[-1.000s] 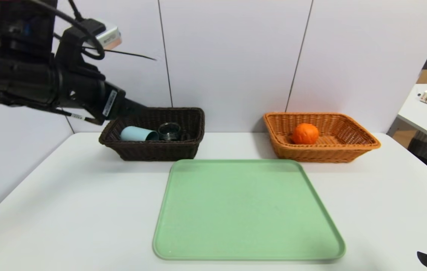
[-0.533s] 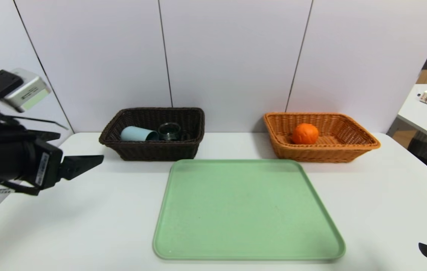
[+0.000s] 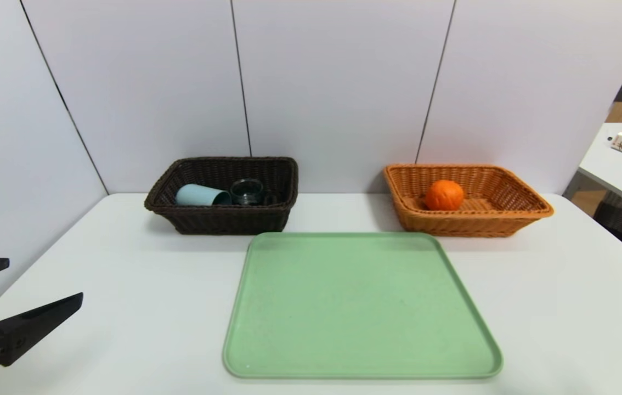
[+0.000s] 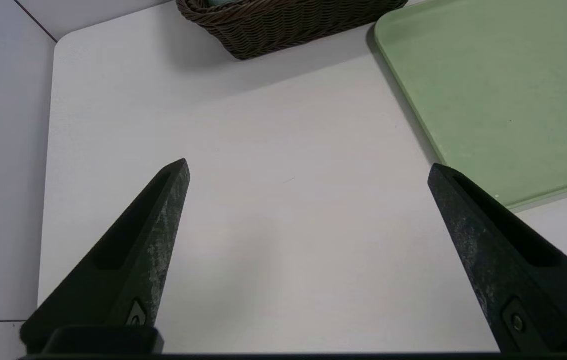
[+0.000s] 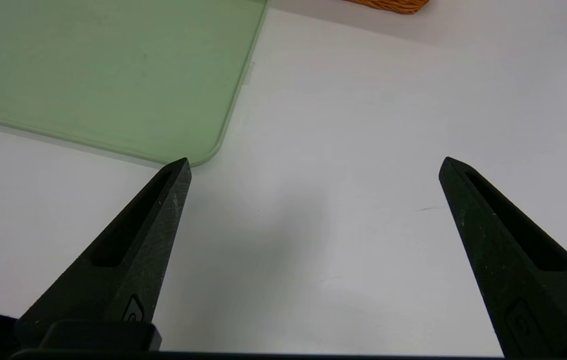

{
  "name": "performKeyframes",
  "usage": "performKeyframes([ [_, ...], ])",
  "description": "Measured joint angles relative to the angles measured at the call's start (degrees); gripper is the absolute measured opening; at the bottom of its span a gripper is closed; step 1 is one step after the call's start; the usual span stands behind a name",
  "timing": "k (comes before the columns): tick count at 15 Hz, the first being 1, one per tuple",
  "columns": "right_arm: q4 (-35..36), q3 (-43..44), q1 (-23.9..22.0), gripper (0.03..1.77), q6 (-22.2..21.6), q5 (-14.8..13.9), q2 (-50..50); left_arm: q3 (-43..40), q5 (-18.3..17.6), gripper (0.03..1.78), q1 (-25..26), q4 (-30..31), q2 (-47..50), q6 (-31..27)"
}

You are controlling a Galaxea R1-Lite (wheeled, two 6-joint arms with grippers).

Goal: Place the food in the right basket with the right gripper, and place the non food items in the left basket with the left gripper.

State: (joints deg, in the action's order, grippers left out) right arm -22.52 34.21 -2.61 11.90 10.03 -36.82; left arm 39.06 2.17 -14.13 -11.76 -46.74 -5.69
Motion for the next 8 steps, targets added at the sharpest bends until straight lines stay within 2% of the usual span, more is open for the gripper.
performKeyframes([
  [8,-2.3,-3.6,0.5,1.71,-0.5,5.1,9.5,-12.1,-0.4,1.69,6.3,0.1,16.6,1.4],
])
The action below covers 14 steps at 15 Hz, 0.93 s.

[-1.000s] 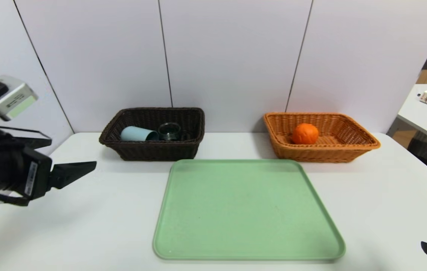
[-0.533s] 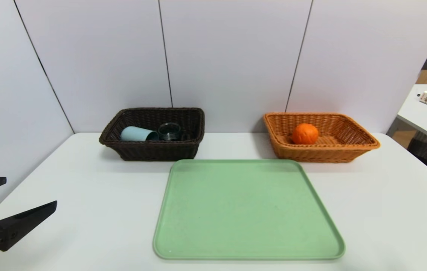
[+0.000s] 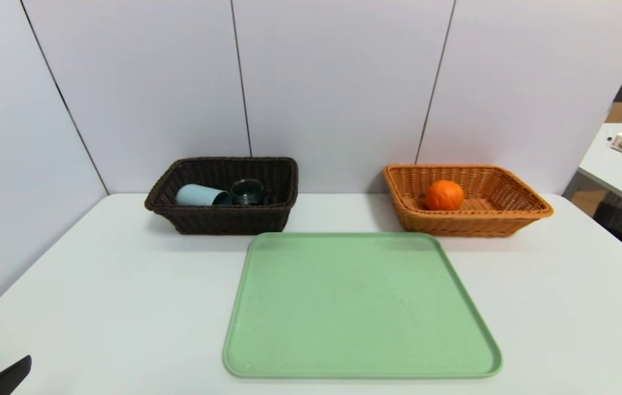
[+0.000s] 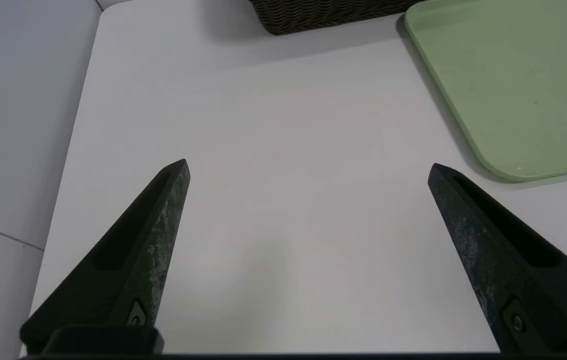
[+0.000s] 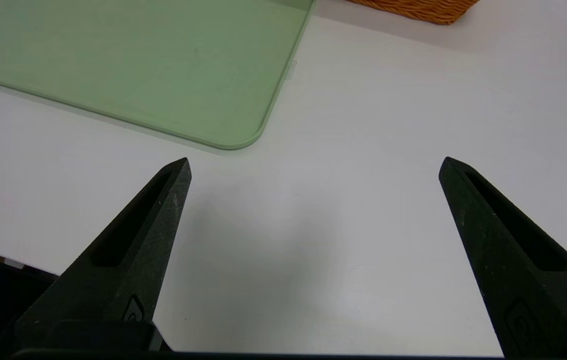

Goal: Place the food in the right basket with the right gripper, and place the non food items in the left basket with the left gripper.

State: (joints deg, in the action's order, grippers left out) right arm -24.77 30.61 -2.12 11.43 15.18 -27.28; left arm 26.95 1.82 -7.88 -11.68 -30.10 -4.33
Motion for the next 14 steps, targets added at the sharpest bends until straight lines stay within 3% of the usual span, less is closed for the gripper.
performKeyframes([
  [14,0.1,-7.3,-0.5,1.71,-0.3,1.8,10.5,-15.9,-3.9,1.69,8.3,0.2,17.9,3.2],
])
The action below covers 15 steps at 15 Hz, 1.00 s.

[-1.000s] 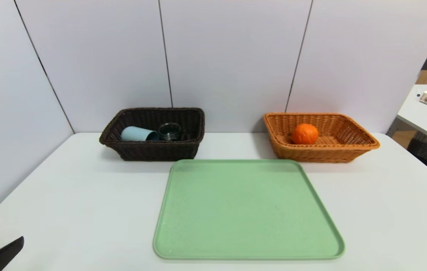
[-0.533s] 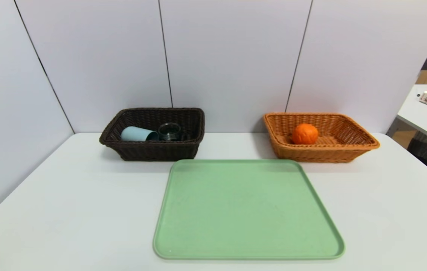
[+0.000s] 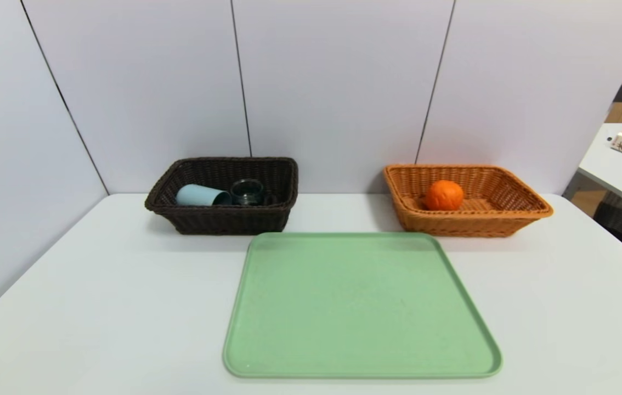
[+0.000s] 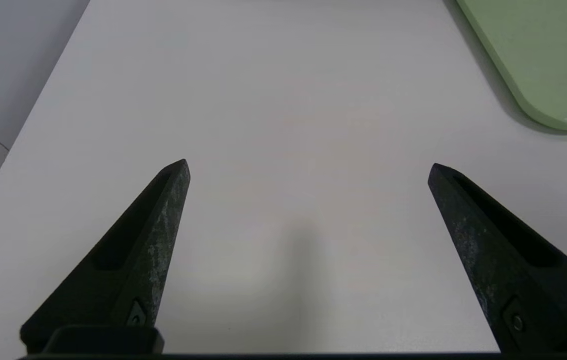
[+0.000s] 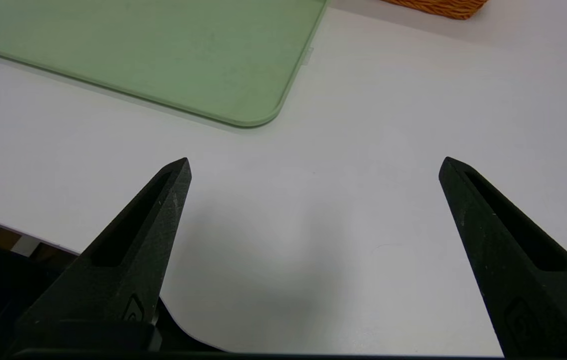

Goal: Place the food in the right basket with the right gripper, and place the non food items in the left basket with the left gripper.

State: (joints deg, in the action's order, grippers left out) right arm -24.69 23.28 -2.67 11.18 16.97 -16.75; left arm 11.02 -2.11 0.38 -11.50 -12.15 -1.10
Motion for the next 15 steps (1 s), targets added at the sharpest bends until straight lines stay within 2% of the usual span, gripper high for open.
performKeyframes([
  [5,0.3,-2.7,0.6,1.71,-2.0,1.1,3.0,-2.6,-0.3,1.69,0.1,0.5,4.8,0.6],
  [10,0.2,-5.8,1.7,1.71,-2.2,1.6,6.8,-4.2,-1.7,1.69,-0.1,-0.1,8.9,0.5],
  [15,-0.3,-8.8,2.1,1.71,-3.9,1.3,13.6,-4.8,-0.9,1.69,-0.2,0.0,11.8,0.7],
])
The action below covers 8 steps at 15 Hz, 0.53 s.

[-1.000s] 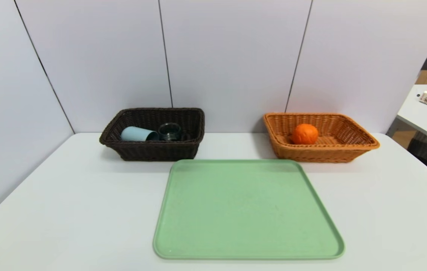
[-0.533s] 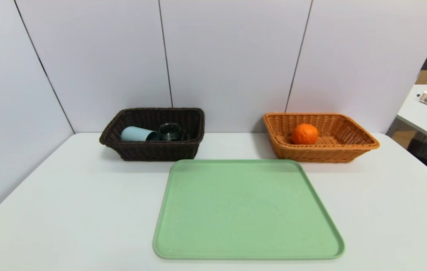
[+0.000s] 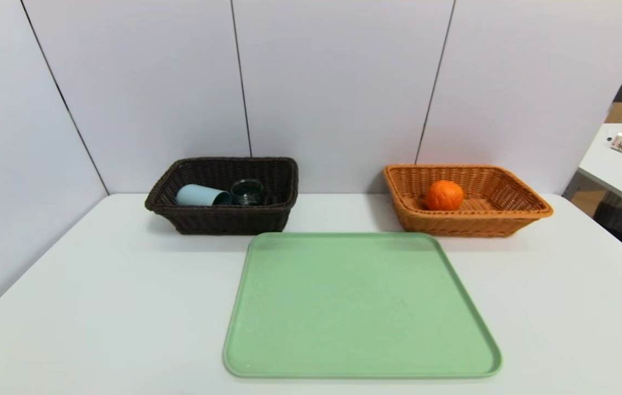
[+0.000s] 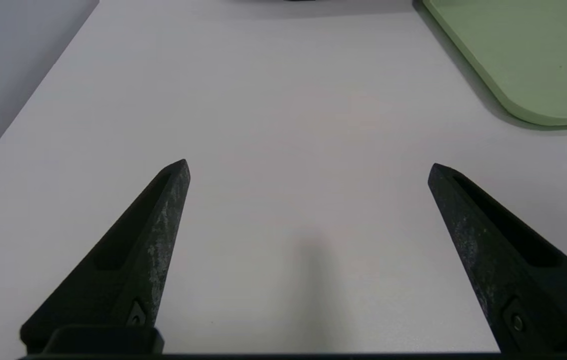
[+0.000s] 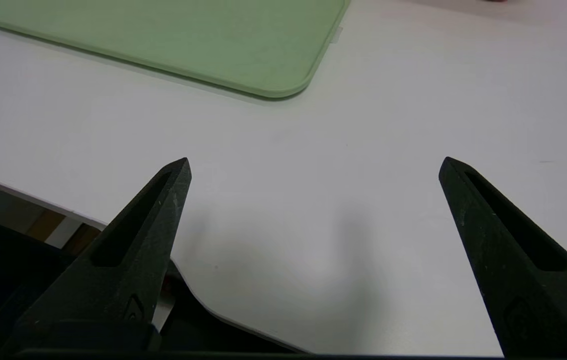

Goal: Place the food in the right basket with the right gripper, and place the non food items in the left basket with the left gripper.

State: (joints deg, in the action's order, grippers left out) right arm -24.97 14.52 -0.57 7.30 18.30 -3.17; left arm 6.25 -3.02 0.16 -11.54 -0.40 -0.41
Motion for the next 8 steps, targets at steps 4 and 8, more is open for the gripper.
performKeyframes([
  [4,0.5,-0.4,0.0,1.71,-0.2,-2.6,2.6,-1.8,2.1,1.69,0.0,1.6,0.3,-0.1],
  [8,2.2,-1.5,0.1,1.71,-2.6,-3.0,3.2,-2.2,2.5,1.69,0.0,1.9,0.4,0.1],
])
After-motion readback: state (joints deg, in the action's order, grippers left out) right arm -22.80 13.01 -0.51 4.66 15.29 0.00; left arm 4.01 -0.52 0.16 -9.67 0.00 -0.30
